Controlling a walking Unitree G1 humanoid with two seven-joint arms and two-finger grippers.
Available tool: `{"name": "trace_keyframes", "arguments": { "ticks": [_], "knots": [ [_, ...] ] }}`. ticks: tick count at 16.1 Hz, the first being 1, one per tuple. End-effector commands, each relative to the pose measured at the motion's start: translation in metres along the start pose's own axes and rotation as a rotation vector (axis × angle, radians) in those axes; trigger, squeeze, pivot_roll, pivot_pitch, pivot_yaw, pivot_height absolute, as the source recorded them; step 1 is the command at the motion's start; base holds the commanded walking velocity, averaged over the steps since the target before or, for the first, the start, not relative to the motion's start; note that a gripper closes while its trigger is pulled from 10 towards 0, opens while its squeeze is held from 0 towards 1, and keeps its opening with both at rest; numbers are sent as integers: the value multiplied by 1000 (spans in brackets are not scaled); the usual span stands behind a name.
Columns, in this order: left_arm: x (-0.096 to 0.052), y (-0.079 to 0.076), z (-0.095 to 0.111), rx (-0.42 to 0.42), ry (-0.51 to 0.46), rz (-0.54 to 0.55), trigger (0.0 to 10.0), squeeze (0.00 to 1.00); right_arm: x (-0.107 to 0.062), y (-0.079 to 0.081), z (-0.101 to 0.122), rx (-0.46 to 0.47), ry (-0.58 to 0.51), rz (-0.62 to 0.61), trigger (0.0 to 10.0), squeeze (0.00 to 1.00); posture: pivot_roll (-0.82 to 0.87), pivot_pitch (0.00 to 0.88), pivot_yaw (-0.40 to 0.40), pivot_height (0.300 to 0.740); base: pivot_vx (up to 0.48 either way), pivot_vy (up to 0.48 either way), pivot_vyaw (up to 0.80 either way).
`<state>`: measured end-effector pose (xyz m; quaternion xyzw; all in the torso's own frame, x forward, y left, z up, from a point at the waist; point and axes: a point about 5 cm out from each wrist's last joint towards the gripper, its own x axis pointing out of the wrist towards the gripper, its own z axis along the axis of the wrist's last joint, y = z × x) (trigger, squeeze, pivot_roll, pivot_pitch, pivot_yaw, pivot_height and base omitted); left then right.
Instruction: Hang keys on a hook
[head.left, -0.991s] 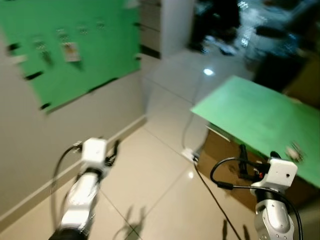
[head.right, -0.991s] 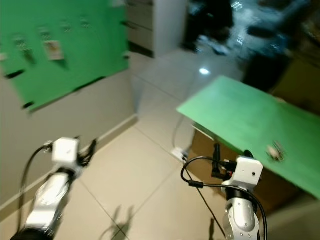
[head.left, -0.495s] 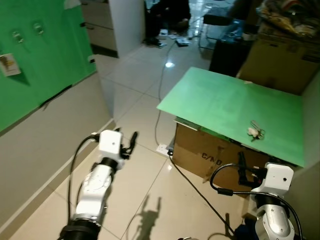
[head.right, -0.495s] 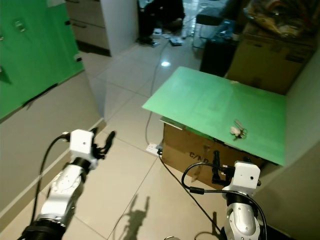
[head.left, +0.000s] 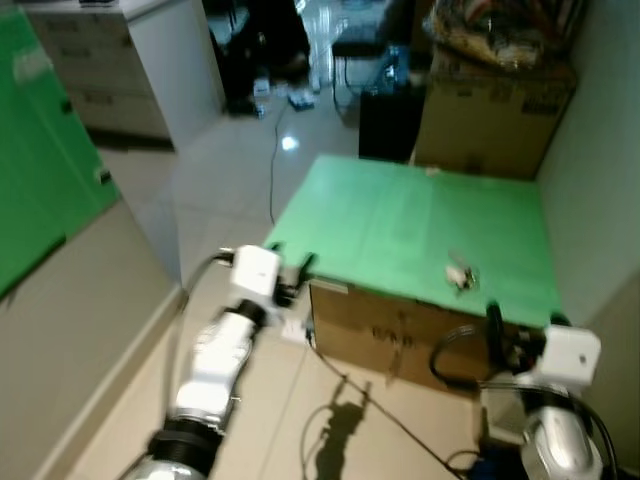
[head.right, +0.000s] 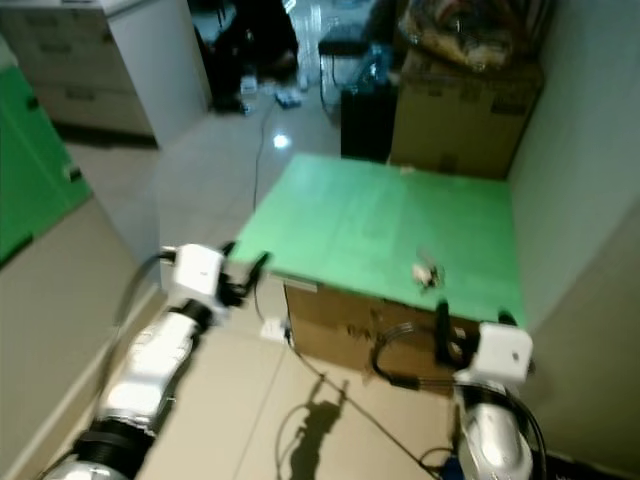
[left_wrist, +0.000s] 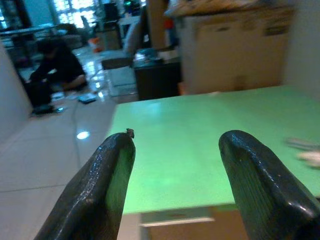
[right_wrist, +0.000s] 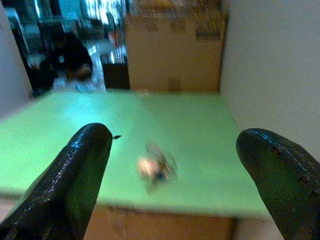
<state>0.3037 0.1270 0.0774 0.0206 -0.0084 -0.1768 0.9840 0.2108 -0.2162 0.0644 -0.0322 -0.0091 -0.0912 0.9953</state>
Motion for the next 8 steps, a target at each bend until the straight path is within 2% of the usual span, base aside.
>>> {"name": "trace_keyframes", "arguments": {
  "ticks": [1,3,6,8],
  "knots": [
    [1,5,-6,-20,39,33,10000,0,-1,8,-4,-11,41,22,10000,12,-182,0,97,740,0,0,0],
    [4,7,-5,11,46,30,10000,0,-1,11,-3,-1,38,28,10000,8,-181,0,97,740,0,0,0],
    [8,4,-6,14,58,4,10000,0,-2,11,-2,-9,45,27,10000,12,-184,0,106,740,0,0,0],
    [13,0,-6,6,57,-20,10000,0,-2,13,-2,15,55,33,10000,12,-197,0,115,740,0,0,-778]
  ]
}}
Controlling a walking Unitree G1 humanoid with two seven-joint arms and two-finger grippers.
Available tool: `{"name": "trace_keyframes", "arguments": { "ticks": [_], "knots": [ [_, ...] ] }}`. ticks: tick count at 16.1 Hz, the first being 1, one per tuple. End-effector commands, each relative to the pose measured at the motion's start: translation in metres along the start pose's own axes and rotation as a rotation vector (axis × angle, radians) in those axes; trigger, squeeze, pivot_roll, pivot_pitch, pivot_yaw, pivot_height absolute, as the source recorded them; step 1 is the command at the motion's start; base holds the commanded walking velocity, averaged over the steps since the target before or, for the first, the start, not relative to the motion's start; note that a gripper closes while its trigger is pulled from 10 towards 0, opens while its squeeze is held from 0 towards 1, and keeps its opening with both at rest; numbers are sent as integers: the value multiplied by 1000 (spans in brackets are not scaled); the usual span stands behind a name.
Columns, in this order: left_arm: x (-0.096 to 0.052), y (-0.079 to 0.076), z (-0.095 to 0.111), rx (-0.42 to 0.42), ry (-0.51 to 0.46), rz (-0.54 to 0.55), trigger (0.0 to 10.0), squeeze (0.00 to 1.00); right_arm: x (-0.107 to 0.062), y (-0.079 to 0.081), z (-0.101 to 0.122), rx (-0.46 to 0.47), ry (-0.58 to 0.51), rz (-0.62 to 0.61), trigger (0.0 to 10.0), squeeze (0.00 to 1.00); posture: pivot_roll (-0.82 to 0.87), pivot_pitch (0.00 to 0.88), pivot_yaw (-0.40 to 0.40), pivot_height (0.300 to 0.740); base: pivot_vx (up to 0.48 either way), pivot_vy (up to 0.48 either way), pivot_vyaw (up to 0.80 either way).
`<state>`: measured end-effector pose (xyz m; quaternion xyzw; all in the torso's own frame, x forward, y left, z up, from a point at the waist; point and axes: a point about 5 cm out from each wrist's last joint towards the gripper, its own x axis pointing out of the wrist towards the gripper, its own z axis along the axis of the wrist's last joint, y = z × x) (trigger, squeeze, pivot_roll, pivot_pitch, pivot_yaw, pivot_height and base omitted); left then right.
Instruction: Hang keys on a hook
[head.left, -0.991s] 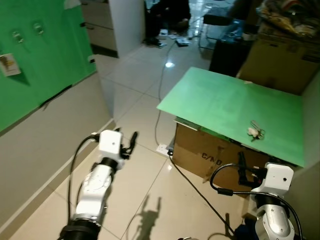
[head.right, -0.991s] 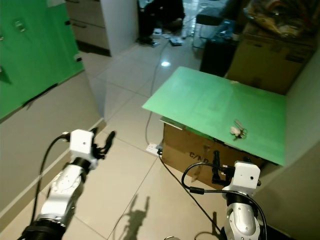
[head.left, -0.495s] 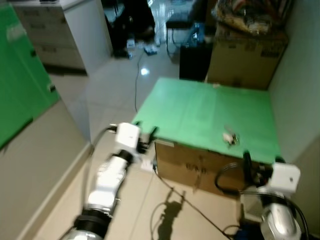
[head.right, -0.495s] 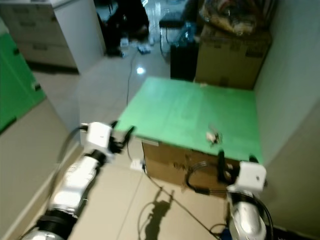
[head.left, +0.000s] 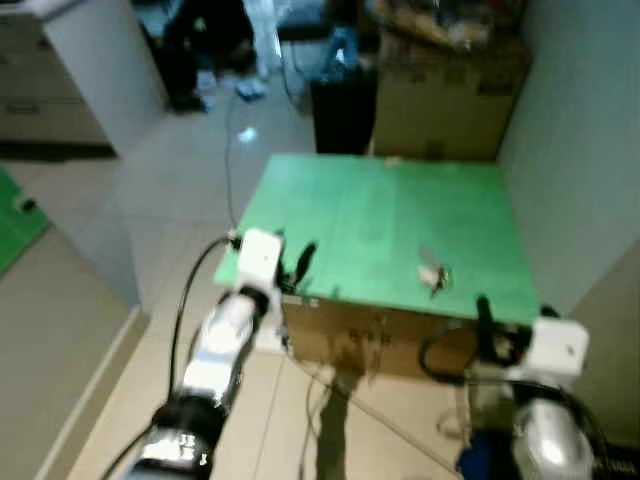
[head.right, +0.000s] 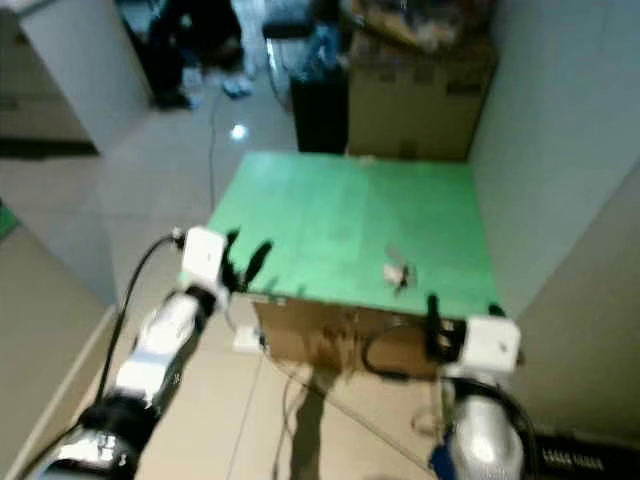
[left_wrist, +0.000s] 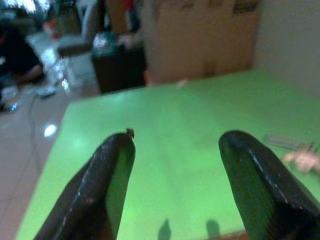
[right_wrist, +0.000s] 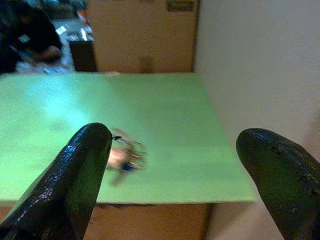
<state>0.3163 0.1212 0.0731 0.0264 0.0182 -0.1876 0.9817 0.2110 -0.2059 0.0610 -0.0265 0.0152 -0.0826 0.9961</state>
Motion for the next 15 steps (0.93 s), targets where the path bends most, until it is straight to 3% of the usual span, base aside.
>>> {"name": "trace_keyframes", "arguments": {
  "ticks": [1,4,9,11,12,15],
  "knots": [
    [2,0,-2,4,9,-6,10000,0,-1,3,2,7,5,15,10000,16,-204,0,116,740,0,0,-769],
    [7,-7,-4,23,30,-29,10000,0,-5,2,0,11,23,21,10000,16,-211,0,117,740,0,0,-767],
    [10,-1,-8,75,70,31,10000,0,-7,1,-2,-4,45,21,10000,12,-214,0,117,740,0,0,-786],
    [11,1,-9,44,78,46,10000,0,-8,2,0,0,32,34,10000,8,-219,0,121,740,0,0,-781],
    [7,8,-6,-6,35,70,10000,1000,-9,2,3,7,11,23,10000,20,-219,0,122,740,0,0,-788],
    [-4,18,-16,-47,59,126,10000,1000,-14,0,7,21,1,-10,10000,27,-215,0,121,740,0,0,-792]
  ]
}}
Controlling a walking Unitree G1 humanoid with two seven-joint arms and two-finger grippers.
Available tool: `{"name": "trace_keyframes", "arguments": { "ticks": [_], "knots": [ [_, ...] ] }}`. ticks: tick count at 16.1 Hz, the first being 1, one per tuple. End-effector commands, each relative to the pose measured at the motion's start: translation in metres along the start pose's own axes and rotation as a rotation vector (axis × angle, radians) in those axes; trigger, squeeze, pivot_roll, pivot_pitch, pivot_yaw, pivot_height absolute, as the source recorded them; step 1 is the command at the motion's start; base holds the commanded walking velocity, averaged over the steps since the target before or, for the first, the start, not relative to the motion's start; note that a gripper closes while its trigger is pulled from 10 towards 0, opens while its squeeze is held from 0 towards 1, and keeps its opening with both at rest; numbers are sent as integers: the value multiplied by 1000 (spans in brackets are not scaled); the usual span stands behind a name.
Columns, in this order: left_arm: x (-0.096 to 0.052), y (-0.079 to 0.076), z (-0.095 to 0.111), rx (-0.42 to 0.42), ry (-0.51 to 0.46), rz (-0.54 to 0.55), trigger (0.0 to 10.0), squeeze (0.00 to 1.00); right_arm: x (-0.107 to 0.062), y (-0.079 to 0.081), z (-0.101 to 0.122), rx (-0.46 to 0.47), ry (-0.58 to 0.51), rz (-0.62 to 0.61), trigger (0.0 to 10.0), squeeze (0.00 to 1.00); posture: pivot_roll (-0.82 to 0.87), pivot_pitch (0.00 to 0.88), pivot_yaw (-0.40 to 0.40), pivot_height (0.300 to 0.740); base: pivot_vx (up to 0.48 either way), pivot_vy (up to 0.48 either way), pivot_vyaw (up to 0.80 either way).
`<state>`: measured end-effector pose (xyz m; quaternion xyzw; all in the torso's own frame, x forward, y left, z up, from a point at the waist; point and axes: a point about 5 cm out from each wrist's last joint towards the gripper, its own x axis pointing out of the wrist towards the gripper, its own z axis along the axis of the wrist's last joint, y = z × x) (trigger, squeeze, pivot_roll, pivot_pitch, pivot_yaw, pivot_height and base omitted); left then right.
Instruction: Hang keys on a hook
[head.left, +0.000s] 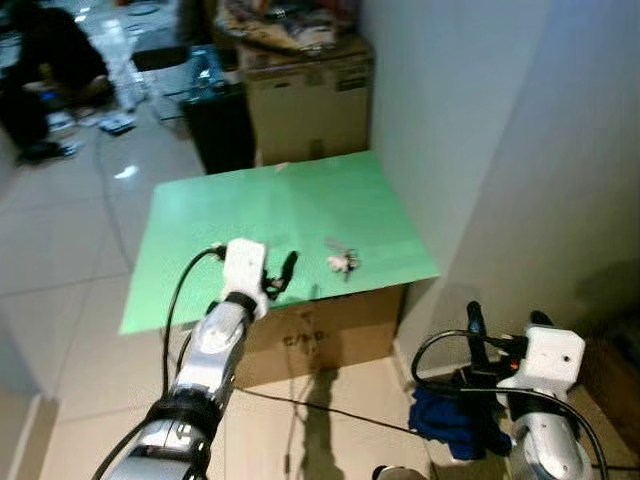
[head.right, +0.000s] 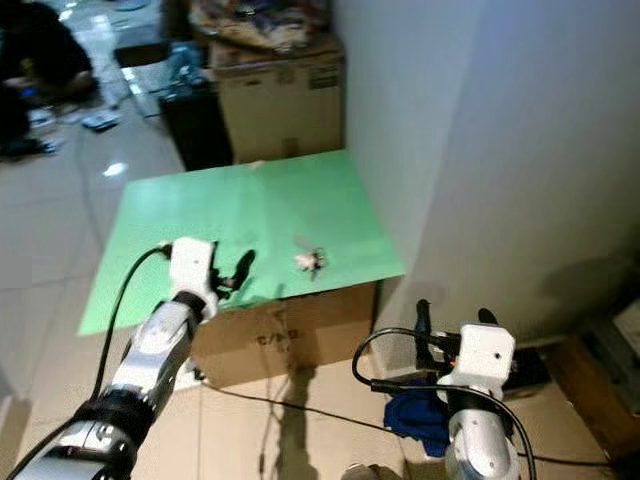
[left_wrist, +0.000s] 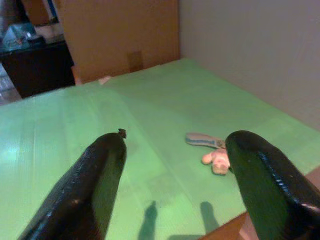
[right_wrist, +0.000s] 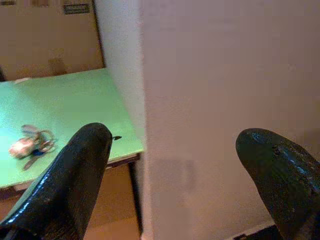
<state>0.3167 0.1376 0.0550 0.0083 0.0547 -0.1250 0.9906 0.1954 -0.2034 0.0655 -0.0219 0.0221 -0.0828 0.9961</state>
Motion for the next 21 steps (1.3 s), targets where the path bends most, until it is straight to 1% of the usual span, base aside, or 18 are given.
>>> {"name": "trace_keyframes", "arguments": {
  "ticks": [1,2,3,4,5,6,7,8,9,10,11,12,14,15,17,19,20,21],
  "knots": [
    [0,3,2,-18,-9,19,10000,1000,0,2,4,16,-3,-2,10000,27,-210,0,115,740,0,0,-800],
    [4,-3,3,-14,3,17,10000,1000,1,6,5,-5,8,16,10000,24,-208,0,113,740,0,0,-781],
    [5,-4,3,-16,6,14,10000,1000,2,6,5,-10,8,12,10000,24,-208,0,113,740,0,0,-763],
    [8,-9,8,-11,-21,-13,10000,0,4,6,5,-9,6,13,10000,16,-206,0,108,740,0,0,0],
    [12,-15,10,0,-20,-37,10000,0,6,7,6,-11,6,29,10000,12,-208,0,108,740,0,0,0],
    [13,-19,11,0,-21,-51,10000,0,6,8,7,-14,6,39,10000,12,-209,0,107,740,0,0,0],
    [18,-29,12,-4,-15,-96,10000,0,8,21,5,-21,34,165,10000,12,-222,0,116,740,322,0,0],
    [18,-31,12,-9,-14,-101,10000,0,7,25,3,-19,49,201,10000,12,-222,0,116,740,322,0,0],
    [19,-35,11,-9,-3,-117,10000,0,5,27,0,-24,69,234,10000,0,-232,0,116,740,375,-296,0],
    [20,-38,9,-5,6,-132,10000,0,2,25,-2,-26,73,228,10000,0,-234,0,114,740,382,-285,0],
    [22,-45,9,4,17,-160,10000,0,-1,23,-5,-31,78,242,10000,0,-238,0,109,740,405,-255,0],
    [26,-54,10,3,33,-190,10000,0,-7,27,-10,-63,95,324,10000,0,-244,0,108,740,405,-251,0],
    [32,-63,15,-9,39,-216,10000,0,-11,31,-13,-88,115,383,10000,0,-244,0,114,740,407,-249,0],
    [37,-68,21,-14,46,-228,10000,0,-13,32,-16,-92,129,399,10000,0,-240,6,123,740,409,-247,0],
    [41,-62,23,-21,66,-191,10000,0,-19,35,-21,-81,144,395,10000,0,-240,44,146,740,411,-126,0],
    [39,-40,14,-41,126,-63,10000,0,-28,35,-26,-77,168,385,10000,0,-247,63,157,740,0,0,0],
    [36,-33,11,-50,137,-33,10000,0,-31,32,-27,-76,177,371,10000,0,-256,70,155,740,0,0,0],
    [34,-30,8,-59,140,-25,10000,0,-34,30,-27,-72,180,365,10000,0,-260,72,150,740,0,0,0]
  ]
}}
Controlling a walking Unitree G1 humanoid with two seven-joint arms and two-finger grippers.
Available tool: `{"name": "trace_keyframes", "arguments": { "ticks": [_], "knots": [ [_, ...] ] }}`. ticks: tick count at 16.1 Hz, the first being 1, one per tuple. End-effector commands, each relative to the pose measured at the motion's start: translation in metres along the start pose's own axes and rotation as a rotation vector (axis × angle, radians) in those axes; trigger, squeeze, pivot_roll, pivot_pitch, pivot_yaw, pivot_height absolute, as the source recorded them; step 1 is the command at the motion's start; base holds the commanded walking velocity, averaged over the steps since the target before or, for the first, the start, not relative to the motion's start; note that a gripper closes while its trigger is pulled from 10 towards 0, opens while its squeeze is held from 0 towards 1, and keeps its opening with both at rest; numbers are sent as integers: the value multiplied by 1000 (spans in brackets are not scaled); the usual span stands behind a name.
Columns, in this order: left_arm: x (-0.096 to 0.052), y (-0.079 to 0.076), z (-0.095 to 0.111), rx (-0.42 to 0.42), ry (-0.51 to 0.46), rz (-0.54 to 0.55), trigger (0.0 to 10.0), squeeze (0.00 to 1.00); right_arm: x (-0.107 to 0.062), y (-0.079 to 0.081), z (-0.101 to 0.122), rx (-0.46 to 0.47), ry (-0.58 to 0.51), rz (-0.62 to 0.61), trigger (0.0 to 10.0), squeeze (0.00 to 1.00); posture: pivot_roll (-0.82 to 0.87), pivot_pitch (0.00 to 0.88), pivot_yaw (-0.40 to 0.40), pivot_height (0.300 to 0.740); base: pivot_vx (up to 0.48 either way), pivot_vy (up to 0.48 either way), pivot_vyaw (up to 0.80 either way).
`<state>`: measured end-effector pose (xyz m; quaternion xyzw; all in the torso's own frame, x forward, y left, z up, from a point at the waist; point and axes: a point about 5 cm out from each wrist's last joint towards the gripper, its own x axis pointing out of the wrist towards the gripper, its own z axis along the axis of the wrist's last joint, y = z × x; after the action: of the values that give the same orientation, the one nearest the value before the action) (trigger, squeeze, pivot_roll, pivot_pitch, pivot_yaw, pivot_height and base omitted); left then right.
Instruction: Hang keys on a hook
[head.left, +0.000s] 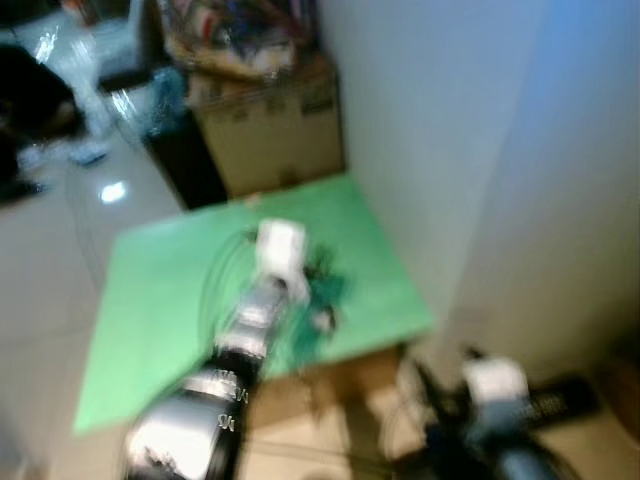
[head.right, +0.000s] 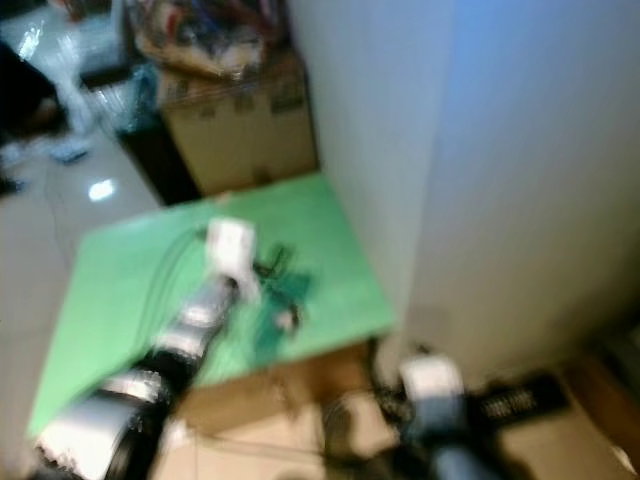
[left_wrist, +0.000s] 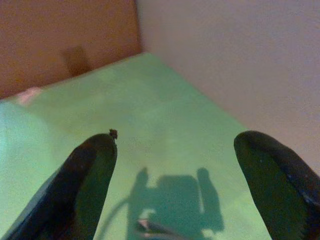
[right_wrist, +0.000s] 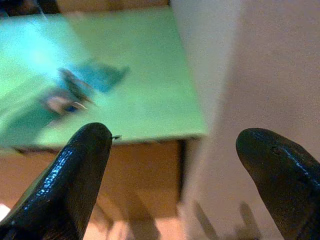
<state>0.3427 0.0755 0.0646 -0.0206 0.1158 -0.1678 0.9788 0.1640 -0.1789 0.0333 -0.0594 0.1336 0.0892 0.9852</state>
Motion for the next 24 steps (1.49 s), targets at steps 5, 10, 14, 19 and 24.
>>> {"name": "trace_keyframes", "arguments": {
  "ticks": [5,10,14,19,24],
  "knots": [
    [-7,34,-6,62,66,96,10000,0,-4,19,8,26,-29,68,10000,0,-262,120,119,740,0,0,0],
    [-10,10,-32,56,239,-62,10000,0,0,24,27,8,-62,112,10000,0,-272,220,120,740,0,0,0],
    [-16,14,-44,47,282,-50,10000,0,-9,31,26,15,-39,139,10000,0,-271,245,117,740,0,0,0],
    [-16,3,-46,10,270,-103,10000,0,-15,38,27,30,-22,157,10000,0,-284,262,113,740,0,0,0],
    [-12,-14,-37,15,166,-201,10000,0,-19,39,30,43,-29,162,10000,0,-296,264,106,740,0,0,0]
  ]
}}
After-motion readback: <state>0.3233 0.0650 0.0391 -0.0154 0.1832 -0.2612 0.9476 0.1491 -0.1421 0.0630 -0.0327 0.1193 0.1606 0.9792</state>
